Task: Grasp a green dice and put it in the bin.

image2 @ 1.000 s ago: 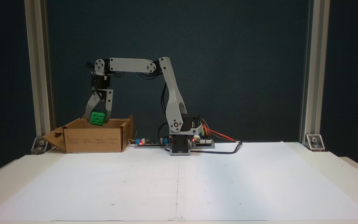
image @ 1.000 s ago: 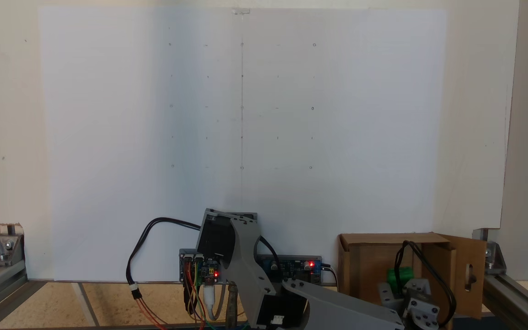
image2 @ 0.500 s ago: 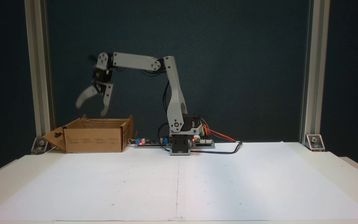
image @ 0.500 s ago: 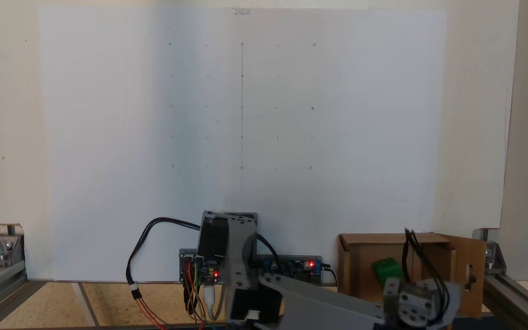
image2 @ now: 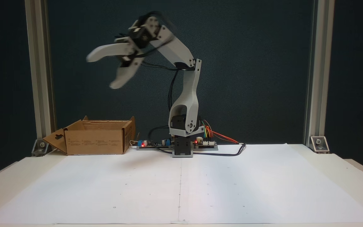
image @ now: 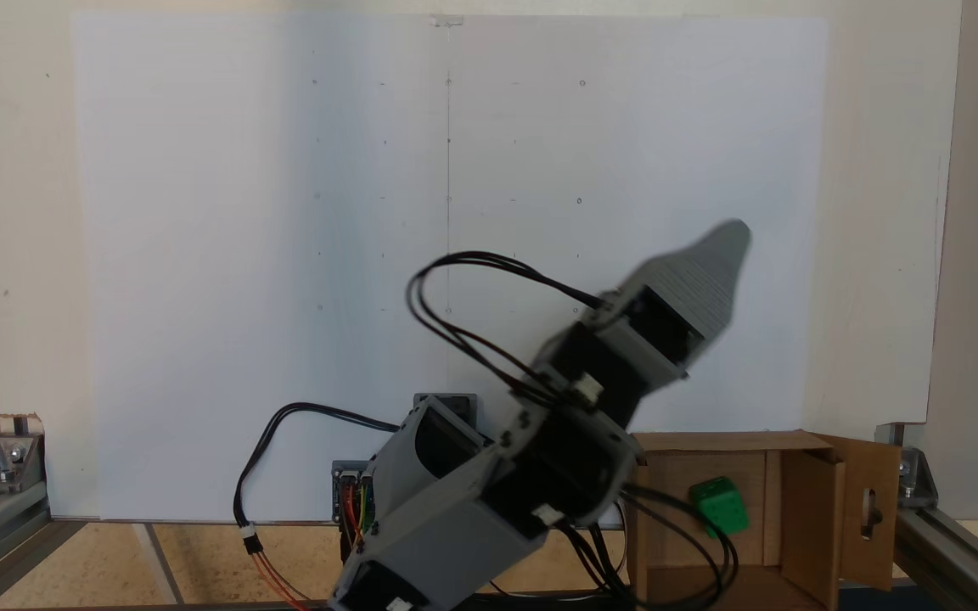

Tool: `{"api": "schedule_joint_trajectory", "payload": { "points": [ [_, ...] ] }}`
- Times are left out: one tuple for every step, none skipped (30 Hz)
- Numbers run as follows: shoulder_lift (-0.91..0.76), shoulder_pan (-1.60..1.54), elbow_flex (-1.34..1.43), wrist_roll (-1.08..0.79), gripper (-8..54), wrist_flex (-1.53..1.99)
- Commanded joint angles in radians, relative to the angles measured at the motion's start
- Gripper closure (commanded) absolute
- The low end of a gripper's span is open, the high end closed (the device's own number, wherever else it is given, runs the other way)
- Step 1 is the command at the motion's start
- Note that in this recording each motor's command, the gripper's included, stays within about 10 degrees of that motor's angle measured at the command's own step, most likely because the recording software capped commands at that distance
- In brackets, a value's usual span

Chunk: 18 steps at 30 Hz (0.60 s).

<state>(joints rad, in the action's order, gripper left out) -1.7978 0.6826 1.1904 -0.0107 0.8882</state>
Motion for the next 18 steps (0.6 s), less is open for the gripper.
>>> {"api": "schedule_joint_trajectory", "payload": {
  "points": [
    [-0.046,-0.161,0.020,0.055,1.1,-0.023],
    [-0.064,-0.228,0.052,0.058,1.1,-0.040],
    [-0.086,-0.302,0.092,0.064,1.0,-0.058],
    [-0.114,-0.372,0.137,0.067,1.1,-0.084],
    [-0.126,-0.446,0.181,0.071,1.0,-0.120],
    [-0.132,-0.517,0.229,0.071,1.0,-0.166],
    [-0.146,-0.575,0.278,0.071,1.1,-0.221],
    [-0.156,-0.612,0.333,0.071,1.1,-0.268],
    [-0.166,-0.638,0.391,0.071,1.1,-0.310],
    [-0.170,-0.660,0.446,0.071,1.1,-0.360],
    [-0.179,-0.678,0.503,0.069,1.1,-0.403],
    [-0.192,-0.689,0.560,0.069,1.1,-0.452],
    [-0.202,-0.696,0.618,0.069,1.1,-0.500],
    [-0.216,-0.698,0.673,0.067,1.0,-0.544],
    [-0.225,-0.698,0.729,0.064,1.0,-0.590],
    [-0.233,-0.696,0.775,0.064,1.0,-0.635],
    [-0.247,-0.692,0.821,0.063,1.0,-0.679],
    [-0.258,-0.684,0.865,0.063,1.0,-0.725]
  ]
}}
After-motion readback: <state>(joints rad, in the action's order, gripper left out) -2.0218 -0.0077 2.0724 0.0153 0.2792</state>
